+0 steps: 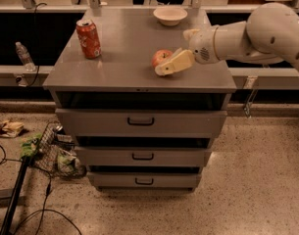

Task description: Pick apple

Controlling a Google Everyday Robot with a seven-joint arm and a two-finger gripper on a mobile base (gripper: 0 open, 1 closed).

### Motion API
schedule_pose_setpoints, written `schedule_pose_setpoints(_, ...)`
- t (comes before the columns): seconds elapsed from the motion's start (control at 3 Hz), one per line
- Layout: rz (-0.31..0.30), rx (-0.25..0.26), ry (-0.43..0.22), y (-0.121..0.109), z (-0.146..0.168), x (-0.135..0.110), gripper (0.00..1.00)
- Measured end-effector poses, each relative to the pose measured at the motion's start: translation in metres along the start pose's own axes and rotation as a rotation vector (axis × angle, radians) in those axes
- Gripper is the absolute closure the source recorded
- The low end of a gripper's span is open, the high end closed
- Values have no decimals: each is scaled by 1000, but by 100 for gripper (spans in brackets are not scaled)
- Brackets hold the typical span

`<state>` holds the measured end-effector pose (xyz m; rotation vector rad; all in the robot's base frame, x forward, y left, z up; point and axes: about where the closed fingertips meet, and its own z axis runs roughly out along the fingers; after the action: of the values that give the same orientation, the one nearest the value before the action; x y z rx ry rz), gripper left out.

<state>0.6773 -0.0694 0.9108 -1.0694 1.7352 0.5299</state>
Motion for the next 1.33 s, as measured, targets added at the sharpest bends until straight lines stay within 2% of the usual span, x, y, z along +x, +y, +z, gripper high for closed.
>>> schedule_pose_setpoints(0.33, 37, -40, 16, -4, 40, 14, 0)
schedule_pose_setpoints(0.67, 70, -63, 31, -8, 63, 28, 0)
schedule_pose_setpoints(1.0, 81, -84, 7, -11, 76, 36, 18)
schedule_pose_setpoints(1.33, 77, -100, -18, -8, 83, 41, 41)
